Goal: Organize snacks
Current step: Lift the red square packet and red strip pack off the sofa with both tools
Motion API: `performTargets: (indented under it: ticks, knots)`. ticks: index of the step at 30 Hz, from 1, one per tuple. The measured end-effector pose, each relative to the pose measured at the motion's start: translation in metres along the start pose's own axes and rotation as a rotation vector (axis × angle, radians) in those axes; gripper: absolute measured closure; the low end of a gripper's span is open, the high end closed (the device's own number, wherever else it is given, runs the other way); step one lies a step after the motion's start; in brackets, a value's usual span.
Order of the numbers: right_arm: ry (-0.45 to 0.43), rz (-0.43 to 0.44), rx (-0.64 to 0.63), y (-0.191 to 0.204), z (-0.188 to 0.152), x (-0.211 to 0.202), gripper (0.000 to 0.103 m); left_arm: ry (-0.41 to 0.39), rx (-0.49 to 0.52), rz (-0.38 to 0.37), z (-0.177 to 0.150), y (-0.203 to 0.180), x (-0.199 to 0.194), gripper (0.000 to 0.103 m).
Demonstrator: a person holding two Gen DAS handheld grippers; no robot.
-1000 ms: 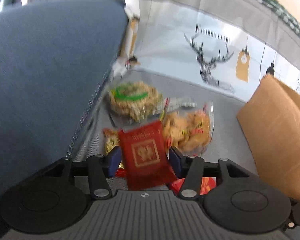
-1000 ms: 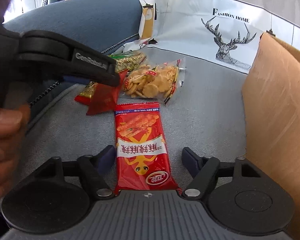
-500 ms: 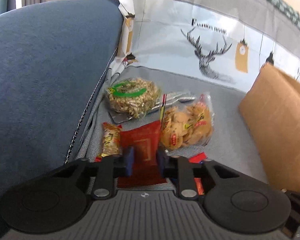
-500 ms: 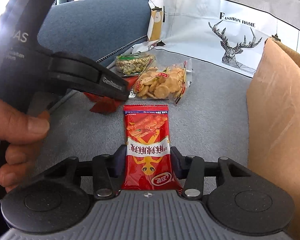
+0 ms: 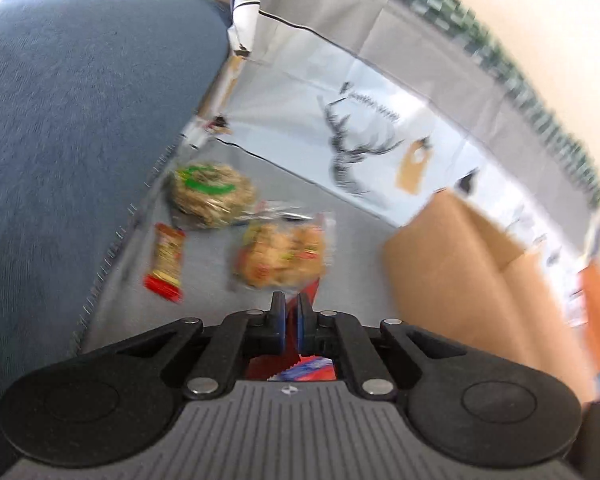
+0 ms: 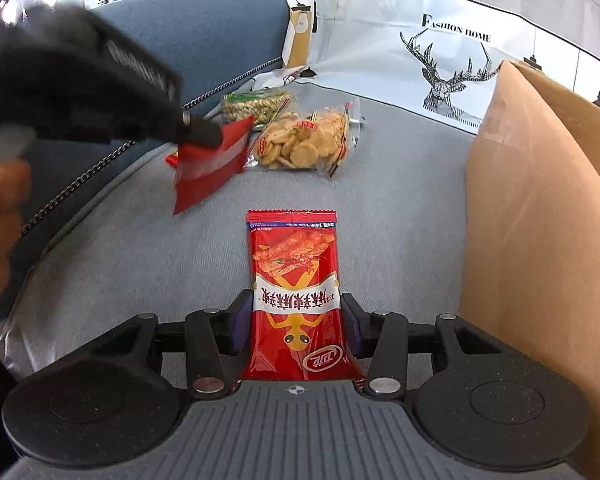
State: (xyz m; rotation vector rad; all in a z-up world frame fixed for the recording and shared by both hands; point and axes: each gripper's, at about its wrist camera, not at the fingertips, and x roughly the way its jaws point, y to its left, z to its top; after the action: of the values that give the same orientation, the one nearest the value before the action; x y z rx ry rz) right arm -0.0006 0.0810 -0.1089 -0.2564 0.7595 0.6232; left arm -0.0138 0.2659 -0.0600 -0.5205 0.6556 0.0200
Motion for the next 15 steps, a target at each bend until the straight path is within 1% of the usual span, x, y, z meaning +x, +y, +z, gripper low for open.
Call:
performTargets:
  ticks: [2,3,6,8,9,11,12,15]
  knots:
    - [0.005,0.005,-0.004,0.000,-0.004,-0.006,0.055,0.040,-0.053,-0.068,-0.002,0.002,-0.003,0.100]
    - [0.008,0.007,-0.005,0.000,-0.006,-0.008,0.055,0.059,-0.070,-0.078,-0.004,0.002,-0.004,0.100]
    - [0.018,0.010,-0.013,0.001,-0.012,-0.013,0.055,0.074,-0.076,-0.045,-0.007,-0.001,-0.006,0.098]
    - [0.027,0.019,-0.027,0.003,-0.016,-0.017,0.054,0.076,-0.101,-0.023,-0.009,-0.001,-0.008,0.081]
    - [0.030,0.021,-0.033,0.004,-0.017,-0.018,0.054,0.075,-0.110,-0.013,-0.010,-0.001,-0.008,0.078]
    - [0.033,0.018,-0.037,0.005,-0.020,-0.021,0.053,0.083,-0.112,0.004,-0.010,-0.002,-0.006,0.064]
    - [0.036,0.020,-0.037,0.005,-0.021,-0.022,0.052,0.096,-0.104,0.015,-0.011,-0.005,-0.003,0.062]
    - [0.035,0.027,-0.048,0.006,-0.021,-0.022,0.051,0.163,-0.039,0.063,-0.015,-0.016,0.012,0.046]
